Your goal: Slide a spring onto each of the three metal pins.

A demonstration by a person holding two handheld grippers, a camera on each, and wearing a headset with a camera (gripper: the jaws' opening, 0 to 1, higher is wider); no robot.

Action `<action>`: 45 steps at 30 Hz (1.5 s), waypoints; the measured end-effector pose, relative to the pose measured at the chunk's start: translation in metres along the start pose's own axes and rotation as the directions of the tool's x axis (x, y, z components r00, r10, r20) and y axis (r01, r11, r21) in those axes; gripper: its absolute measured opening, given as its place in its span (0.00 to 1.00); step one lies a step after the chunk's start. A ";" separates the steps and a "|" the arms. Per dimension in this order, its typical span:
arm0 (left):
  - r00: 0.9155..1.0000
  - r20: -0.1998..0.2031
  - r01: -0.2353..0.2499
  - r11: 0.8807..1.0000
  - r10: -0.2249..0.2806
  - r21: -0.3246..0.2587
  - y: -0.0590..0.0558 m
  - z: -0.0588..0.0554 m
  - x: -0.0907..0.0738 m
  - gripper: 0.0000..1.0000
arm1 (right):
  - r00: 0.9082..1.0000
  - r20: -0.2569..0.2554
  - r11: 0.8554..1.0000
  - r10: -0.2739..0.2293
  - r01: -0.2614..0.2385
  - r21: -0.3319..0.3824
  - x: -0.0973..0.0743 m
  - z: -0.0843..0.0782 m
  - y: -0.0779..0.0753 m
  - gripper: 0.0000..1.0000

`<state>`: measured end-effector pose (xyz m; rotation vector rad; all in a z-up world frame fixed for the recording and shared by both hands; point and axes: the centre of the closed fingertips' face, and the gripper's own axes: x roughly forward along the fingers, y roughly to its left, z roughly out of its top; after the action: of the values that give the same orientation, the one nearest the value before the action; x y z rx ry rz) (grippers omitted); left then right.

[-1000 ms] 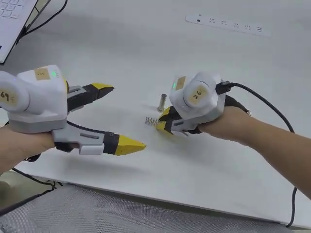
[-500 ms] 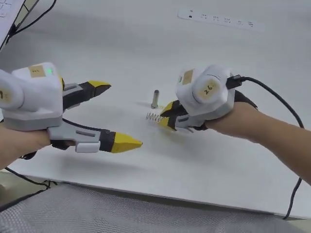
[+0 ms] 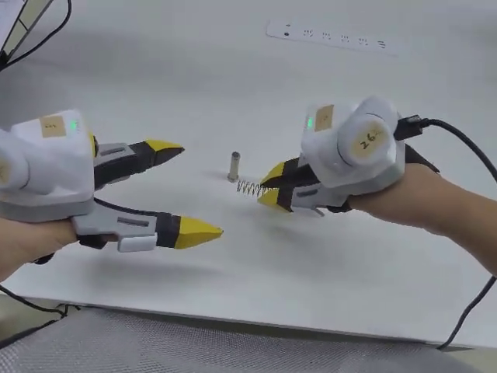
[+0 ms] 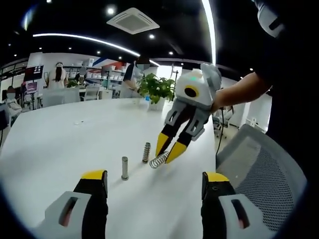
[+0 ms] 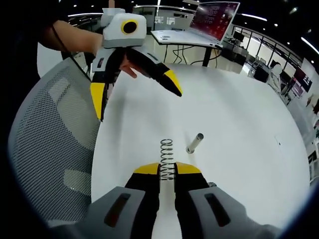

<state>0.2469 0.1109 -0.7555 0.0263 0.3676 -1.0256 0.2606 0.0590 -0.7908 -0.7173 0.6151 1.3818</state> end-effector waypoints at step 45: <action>0.977 -0.040 0.213 0.974 -0.211 0.081 -0.034 0.011 0.047 0.11 | 0.998 0.032 0.992 0.054 -0.049 -0.120 -0.023 0.013 0.018 0.08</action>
<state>0.2432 0.0521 -0.7552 0.0813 0.3603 -1.2535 0.2398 0.0547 -0.7671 -0.7751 0.5296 1.4855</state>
